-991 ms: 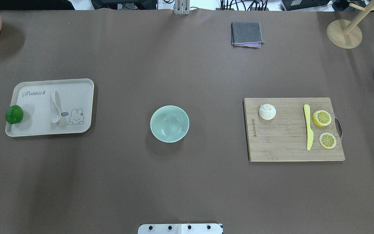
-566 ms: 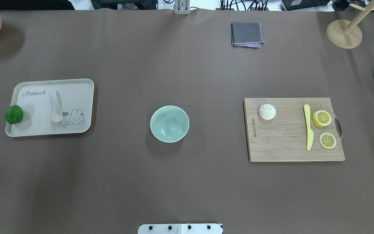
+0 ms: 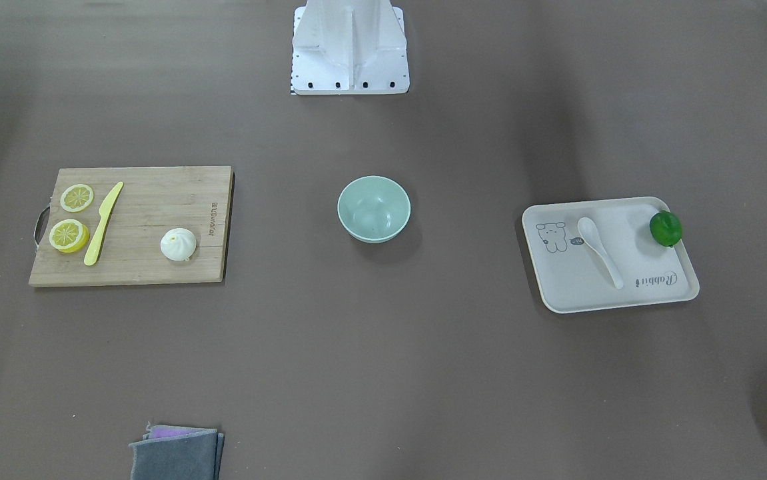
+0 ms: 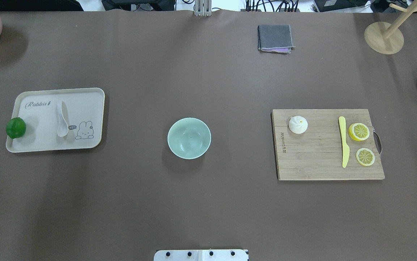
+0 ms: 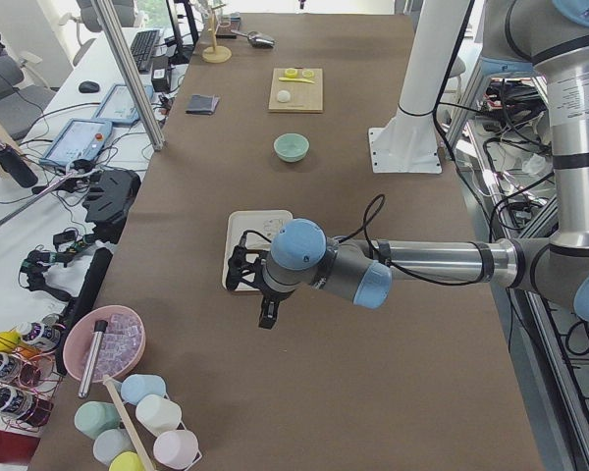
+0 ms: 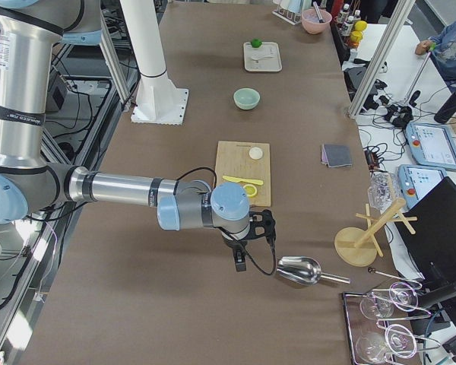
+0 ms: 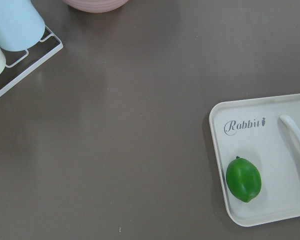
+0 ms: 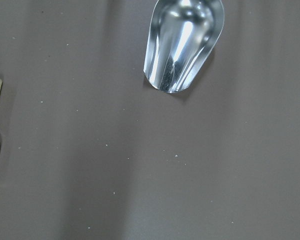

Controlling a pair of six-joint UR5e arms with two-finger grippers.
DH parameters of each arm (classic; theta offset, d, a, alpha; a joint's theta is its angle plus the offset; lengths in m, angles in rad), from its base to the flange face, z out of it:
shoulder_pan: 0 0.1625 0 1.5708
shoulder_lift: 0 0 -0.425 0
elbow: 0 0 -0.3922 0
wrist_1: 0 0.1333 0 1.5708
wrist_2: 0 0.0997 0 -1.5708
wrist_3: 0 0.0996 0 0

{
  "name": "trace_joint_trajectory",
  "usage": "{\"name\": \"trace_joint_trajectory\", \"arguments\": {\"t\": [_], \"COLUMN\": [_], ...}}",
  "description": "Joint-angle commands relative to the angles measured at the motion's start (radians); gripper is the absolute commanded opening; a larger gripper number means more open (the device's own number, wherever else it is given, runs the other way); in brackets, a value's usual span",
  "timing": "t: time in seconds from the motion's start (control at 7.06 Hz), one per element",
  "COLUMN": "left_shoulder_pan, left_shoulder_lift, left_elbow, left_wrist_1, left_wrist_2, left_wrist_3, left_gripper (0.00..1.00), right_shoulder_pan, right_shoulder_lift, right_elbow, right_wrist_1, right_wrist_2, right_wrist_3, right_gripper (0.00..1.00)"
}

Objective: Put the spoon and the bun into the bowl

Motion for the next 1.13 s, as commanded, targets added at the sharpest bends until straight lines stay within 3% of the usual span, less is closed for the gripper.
{"name": "trace_joint_trajectory", "arguments": {"t": [0.0,0.28,0.57,0.85,0.99], "left_shoulder_pan": [0.006,0.008,0.075,0.199,0.271], "left_shoulder_lift": [0.002,0.007,-0.016,-0.112,-0.177], "left_elbow": [-0.004,0.002,-0.007,-0.009,-0.007], "left_wrist_1": [-0.034,-0.042,-0.049,-0.059,-0.059], "left_wrist_2": [-0.001,0.001,0.005,0.014,0.086], "left_wrist_3": [0.004,-0.001,-0.145,-0.351,-0.460], "left_gripper": [0.98,0.97,0.87,0.87,0.88], "right_shoulder_pan": [0.000,0.000,-0.005,-0.040,-0.081], "right_shoulder_lift": [-0.048,-0.048,-0.041,-0.039,-0.024], "right_elbow": [-0.008,0.007,0.019,0.076,0.109], "right_wrist_1": [0.103,0.107,0.106,0.103,0.103], "right_wrist_2": [0.005,0.034,0.054,0.088,0.090], "right_wrist_3": [0.004,0.007,0.045,0.131,0.234], "right_gripper": [1.00,1.00,1.00,1.00,1.00]}}
